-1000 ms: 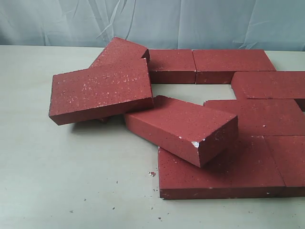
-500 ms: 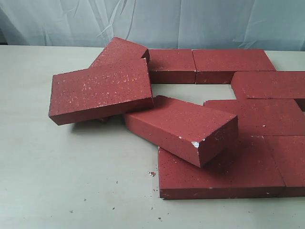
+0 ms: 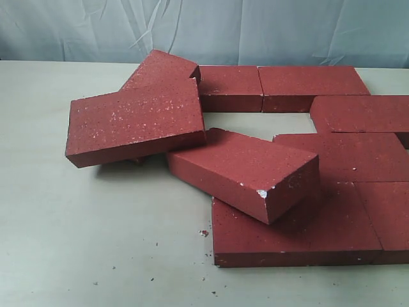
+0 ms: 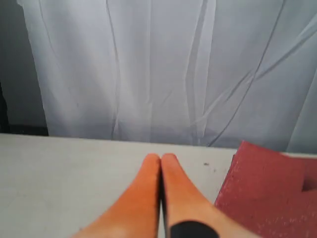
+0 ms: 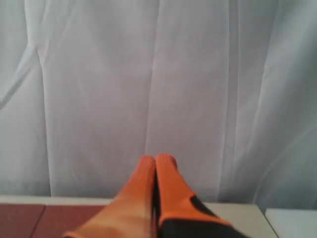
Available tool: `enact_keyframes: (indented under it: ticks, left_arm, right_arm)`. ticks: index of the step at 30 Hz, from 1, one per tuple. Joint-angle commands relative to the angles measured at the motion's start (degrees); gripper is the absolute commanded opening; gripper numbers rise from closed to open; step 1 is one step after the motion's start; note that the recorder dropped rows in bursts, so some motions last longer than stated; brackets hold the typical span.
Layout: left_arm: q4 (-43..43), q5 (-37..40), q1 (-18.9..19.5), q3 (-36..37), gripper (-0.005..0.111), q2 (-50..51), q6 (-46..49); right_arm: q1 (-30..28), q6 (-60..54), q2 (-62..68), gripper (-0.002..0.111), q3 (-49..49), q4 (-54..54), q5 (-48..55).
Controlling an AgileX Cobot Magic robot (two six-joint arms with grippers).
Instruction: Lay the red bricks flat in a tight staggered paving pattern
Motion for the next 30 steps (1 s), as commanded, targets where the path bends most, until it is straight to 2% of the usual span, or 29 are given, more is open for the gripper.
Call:
enact_keyframes:
  ticks: [1,7,14,19,24,30]
  left_arm:
    - [6.03,2.44,0.14,-3.28,0.0,8.01,0.04]
    - [12.17,2.44,0.14,-6.35,0.0,17.3,0.04]
    - [16.7,4.26,0.14,-9.44,0.0,27.69,0.04]
    - [18.06,4.37,0.14,-11.8,0.0,34.96,0.04]
    - [18.28,6.37,0.14,-14.61,0.0,40.24,0.04]
    - [19.6,4.78,0.14,-14.61,0.0,40.36,0.04]
  right_arm:
    - [2.54,-0.9,6.9,-0.001,-3.86,-1.92,12.59]
    - [8.64,-6.67,14.27,-0.001,-6.81,0.78,24.66]
    - [17.48,-22.46,23.36,-0.001,-9.1,13.87,22.68]
    - [22.71,-33.87,32.45,-0.001,-16.59,24.63,28.35]
    - [24.64,-36.7,42.23,-0.001,-26.75,26.97,34.18]
    - [24.64,-37.98,54.12,-0.001,-39.67,29.62,38.29]
